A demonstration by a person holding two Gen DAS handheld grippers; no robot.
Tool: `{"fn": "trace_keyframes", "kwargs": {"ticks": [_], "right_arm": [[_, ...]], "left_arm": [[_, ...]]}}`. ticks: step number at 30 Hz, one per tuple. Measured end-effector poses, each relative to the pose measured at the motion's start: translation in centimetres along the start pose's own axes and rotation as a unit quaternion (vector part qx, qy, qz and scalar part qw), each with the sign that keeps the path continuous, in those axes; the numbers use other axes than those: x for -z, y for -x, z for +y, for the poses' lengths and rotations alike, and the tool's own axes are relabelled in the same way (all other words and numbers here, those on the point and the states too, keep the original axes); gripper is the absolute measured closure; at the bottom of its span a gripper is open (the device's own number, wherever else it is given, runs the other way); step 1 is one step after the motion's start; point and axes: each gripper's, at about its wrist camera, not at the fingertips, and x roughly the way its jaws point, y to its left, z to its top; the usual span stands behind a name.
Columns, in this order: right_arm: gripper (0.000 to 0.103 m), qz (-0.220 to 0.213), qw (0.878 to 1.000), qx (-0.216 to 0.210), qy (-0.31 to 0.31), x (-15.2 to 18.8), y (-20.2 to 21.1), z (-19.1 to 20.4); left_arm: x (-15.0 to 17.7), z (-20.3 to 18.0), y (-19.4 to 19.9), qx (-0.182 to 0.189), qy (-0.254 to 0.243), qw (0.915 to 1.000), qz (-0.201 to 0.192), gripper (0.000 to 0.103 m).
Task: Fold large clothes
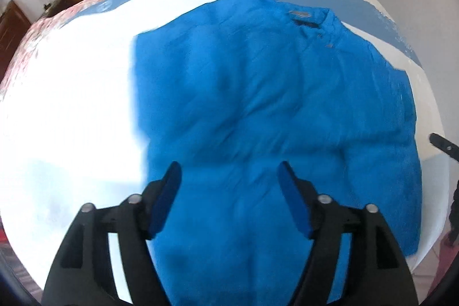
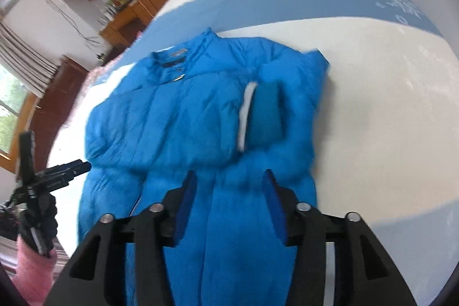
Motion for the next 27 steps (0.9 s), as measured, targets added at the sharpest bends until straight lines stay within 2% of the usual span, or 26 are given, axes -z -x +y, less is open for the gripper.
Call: {"fn": "trace_keyframes", "kwargs": {"ticks": [4,8,12,15,22,24,27], "right_arm": [[0.043,0.018,1.000,0.017,-0.004,5.5,2.2,-0.8],[0.040,0.050,0.998,0.021,-0.014,10.4,3.0,-1.7],[0.039,0.078,0.996,0.000,-0.032,14.3,3.6,-2.4],[0.038,0.093,0.994,-0.009,-0.048,16.2,3.3,-2.9],[0.038,0.117,0.991,-0.022,-0.067,19.0,2.1,-3.0],[0.041,0.119,0.990,-0.025,-0.067,19.3,1.7,-2.8],[0.046,0.118,0.990,-0.029,-0.069,19.6,1.3,-2.6]], "left_arm": [[5.7,4.1,1.6,-0.009,0.036,0.9990,0.027,0.030],[11.0,6.6,2.7,0.012,0.064,0.9962,0.057,0.028],[14.6,7.4,3.4,0.040,0.078,0.9934,0.074,0.025],[16.2,7.4,3.2,0.076,0.087,0.9893,0.089,0.025],[18.3,6.4,1.7,0.101,0.096,0.9842,0.109,0.026],[18.5,6.1,1.6,0.110,0.097,0.9832,0.109,0.028],[19.2,5.8,1.3,0.135,0.103,0.9788,0.115,0.041]]}}
